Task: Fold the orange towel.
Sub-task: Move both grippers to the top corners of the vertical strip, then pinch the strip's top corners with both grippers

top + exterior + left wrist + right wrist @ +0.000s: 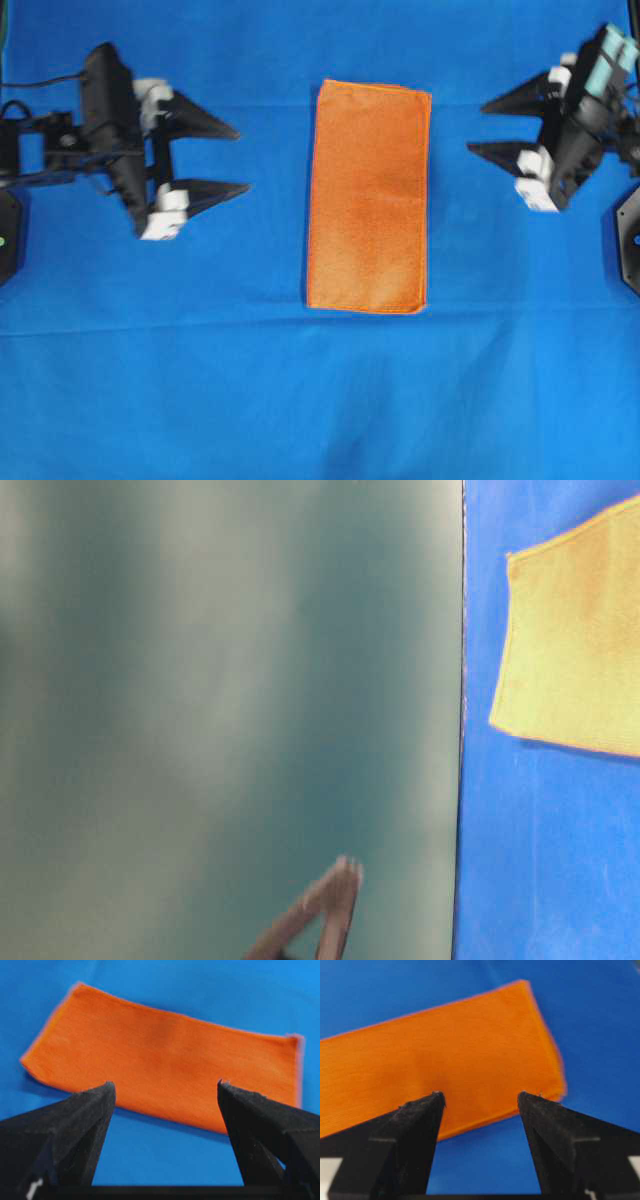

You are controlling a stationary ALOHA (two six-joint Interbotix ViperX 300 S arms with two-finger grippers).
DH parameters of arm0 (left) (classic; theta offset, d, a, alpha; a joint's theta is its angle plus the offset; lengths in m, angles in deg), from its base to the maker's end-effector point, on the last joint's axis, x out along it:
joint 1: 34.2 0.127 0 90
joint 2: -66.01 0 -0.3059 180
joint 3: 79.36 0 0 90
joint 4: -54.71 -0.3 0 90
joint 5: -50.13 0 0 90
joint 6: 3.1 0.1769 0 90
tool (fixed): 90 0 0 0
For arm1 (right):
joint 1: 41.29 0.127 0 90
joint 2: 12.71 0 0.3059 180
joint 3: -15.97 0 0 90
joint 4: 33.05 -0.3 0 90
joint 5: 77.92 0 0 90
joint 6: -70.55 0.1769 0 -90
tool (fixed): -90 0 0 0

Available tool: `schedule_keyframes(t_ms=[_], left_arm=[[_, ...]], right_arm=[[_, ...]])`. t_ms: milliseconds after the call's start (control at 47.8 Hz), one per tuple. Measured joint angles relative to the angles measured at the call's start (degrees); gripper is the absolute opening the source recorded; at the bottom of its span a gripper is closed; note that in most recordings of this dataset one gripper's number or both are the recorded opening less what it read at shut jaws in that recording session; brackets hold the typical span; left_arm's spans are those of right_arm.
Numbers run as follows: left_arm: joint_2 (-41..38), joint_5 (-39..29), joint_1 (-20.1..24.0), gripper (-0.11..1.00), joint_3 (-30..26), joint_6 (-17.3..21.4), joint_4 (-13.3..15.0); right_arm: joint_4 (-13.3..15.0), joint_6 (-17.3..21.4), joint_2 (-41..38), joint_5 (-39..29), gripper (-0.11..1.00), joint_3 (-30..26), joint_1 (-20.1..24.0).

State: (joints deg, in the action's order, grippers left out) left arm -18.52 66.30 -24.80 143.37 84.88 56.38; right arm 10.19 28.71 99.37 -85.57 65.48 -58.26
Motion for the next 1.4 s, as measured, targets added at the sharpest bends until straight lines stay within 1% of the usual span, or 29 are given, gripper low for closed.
schedule_keyframes(t_ms=[105,209,314,439,544,586,753,920,983,1046,1087,1129,1171,1192,1234,1297,1317,1338,1401], left_arm=[[-5.4,0.7,2.0,0.77,-3.4,1.8,0.0],[-11.4,0.9,4.4,0.77,-7.4,3.1,0.0],[-17.2,1.3,7.3,0.77,-10.5,3.1,0.0],[-22.9,2.8,9.9,0.77,-12.8,3.1,0.0],[-27.4,4.2,11.3,0.77,-14.5,3.1,0.0],[-29.0,4.7,11.8,0.77,-15.1,3.1,0.1],[-34.1,6.0,13.3,0.77,-17.4,3.1,0.0],[-36.8,6.4,14.4,0.76,-19.6,3.3,0.0],[-37.4,6.4,14.9,0.74,-20.3,3.4,0.0],[-38.2,6.2,15.1,0.68,-21.0,3.6,0.1],[-38.6,6.0,15.2,0.59,-21.4,3.7,0.0],[-39.0,5.6,15.2,0.48,-21.8,3.9,0.1],[-39.5,5.2,15.2,0.37,-22.1,4.2,0.0],[-39.7,5.0,15.1,0.3,-22.2,4.6,0.1],[-40.0,4.7,14.9,0.2,-22.5,5.1,0.0],[-40.1,4.7,14.3,0.07,-22.6,6.2,0.1],[-40.1,4.7,14.1,0.04,-22.7,6.8,0.0],[-40.1,4.7,14.0,0.01,-22.7,7.4,0.0],[-40.1,4.6,14.0,0.01,-22.8,8.0,0.0]], right_arm=[[0.4,0.0,-5.7,0.1,0.63,-1.9,-3.5],[1.6,0.0,-11.5,0.1,0.63,-4.4,-5.7],[2.6,-0.1,-17.3,0.1,0.63,-6.8,-7.7],[3.4,-0.1,-24.5,0.8,0.63,-9.3,-10.7],[3.7,-0.1,-28.8,3.3,0.63,-10.5,-12.2],[3.8,-0.1,-30.7,5.4,0.63,-10.9,-12.7],[3.8,-0.1,-35.4,10.1,0.63,-11.6,-14.4],[3.9,-0.3,-38.0,10.8,0.62,-12.4,-15.3],[3.9,-0.3,-38.4,10.9,0.61,-12.7,-15.5],[3.9,-0.4,-38.7,11.0,0.59,-12.9,-15.5],[3.8,-0.4,-38.8,11.0,0.57,-13.1,-15.6],[3.8,-0.5,-38.8,11.2,0.52,-13.1,-15.6],[3.9,-0.7,-38.8,11.3,0.44,-13.2,-15.6],[3.8,-0.7,-38.9,11.3,0.39,-13.1,-15.6],[3.9,-0.7,-38.8,11.5,0.29,-13.1,-15.5],[3.9,-0.7,-38.9,11.9,0.12,-13.1,-15.4],[3.8,-0.7,-38.8,12.0,0.06,-13.1,-15.2],[3.9,-0.7,-38.8,12.1,0.04,-13.1,-15.2],[3.8,-0.6,-38.8,12.5,0.04,-13.1,-15.1]])
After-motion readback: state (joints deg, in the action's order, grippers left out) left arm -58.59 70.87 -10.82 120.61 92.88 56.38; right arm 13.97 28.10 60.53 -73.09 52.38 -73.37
